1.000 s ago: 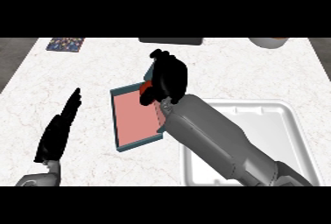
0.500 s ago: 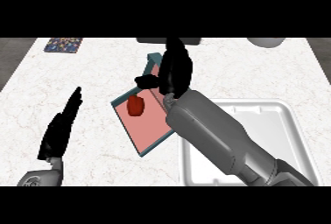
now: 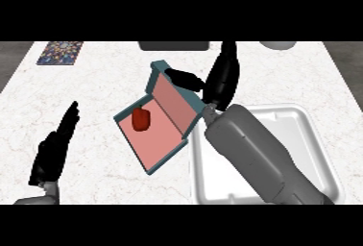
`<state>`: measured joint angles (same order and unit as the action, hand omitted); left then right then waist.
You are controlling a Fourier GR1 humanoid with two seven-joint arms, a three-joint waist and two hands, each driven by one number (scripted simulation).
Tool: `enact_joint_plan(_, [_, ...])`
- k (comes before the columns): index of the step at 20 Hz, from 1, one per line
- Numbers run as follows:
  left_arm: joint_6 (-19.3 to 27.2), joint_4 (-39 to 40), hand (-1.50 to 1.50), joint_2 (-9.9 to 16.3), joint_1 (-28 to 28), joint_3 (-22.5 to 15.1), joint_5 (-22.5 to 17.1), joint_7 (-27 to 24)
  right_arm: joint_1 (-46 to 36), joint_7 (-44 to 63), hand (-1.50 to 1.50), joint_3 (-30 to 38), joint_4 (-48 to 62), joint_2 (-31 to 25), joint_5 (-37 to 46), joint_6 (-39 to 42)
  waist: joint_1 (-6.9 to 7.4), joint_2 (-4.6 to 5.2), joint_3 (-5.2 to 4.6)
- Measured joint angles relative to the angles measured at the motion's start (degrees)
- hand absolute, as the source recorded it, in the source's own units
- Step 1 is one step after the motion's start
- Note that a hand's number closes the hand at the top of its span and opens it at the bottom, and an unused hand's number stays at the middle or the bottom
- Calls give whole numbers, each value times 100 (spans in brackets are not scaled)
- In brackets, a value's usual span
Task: Pick the bell pepper from the tray and place it in the cardboard box
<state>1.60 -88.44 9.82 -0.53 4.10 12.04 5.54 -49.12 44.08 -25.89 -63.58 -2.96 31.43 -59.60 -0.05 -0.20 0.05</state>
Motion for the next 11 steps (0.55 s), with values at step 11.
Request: enact_joint_plan(11, [4,-96,0,50,209,158,-51,-86,2736,-203,-150,509,-3400,-1668,-490,127,-161,-25,0])
